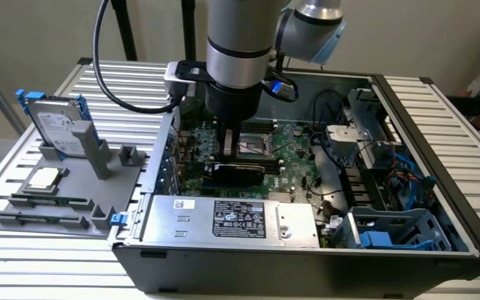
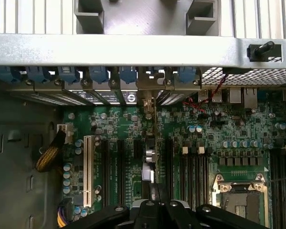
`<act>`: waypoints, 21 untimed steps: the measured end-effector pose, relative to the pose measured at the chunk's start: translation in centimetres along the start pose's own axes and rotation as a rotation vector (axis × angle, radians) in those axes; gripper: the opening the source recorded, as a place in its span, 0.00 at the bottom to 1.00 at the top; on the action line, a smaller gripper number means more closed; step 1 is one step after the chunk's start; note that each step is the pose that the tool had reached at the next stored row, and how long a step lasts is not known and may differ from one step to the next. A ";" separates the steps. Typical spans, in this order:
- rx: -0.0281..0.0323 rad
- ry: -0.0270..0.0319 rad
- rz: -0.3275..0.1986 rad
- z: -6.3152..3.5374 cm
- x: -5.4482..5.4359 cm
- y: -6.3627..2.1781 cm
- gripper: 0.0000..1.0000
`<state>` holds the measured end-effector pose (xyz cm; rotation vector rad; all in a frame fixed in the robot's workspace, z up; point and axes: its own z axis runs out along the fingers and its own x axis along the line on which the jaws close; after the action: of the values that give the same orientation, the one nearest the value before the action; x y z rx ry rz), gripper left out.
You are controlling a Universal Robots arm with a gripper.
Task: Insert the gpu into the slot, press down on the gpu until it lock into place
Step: 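Press down on the gpu until it lock into place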
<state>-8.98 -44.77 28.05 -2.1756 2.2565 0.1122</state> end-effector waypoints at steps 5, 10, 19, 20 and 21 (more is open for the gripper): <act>0.0004 0.0000 0.000 0.22 -0.1 0.00 0.11; 0.0006 0.0001 0.000 0.38 -0.2 0.00 0.11; 0.0013 0.0002 0.000 0.87 -0.2 -0.01 0.11; 0.0014 0.0004 0.000 0.92 -0.2 -0.01 0.11; 0.0014 0.0005 0.000 0.98 -0.2 -0.02 0.11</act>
<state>-9.00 -44.52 27.09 -2.1753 2.2560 0.1100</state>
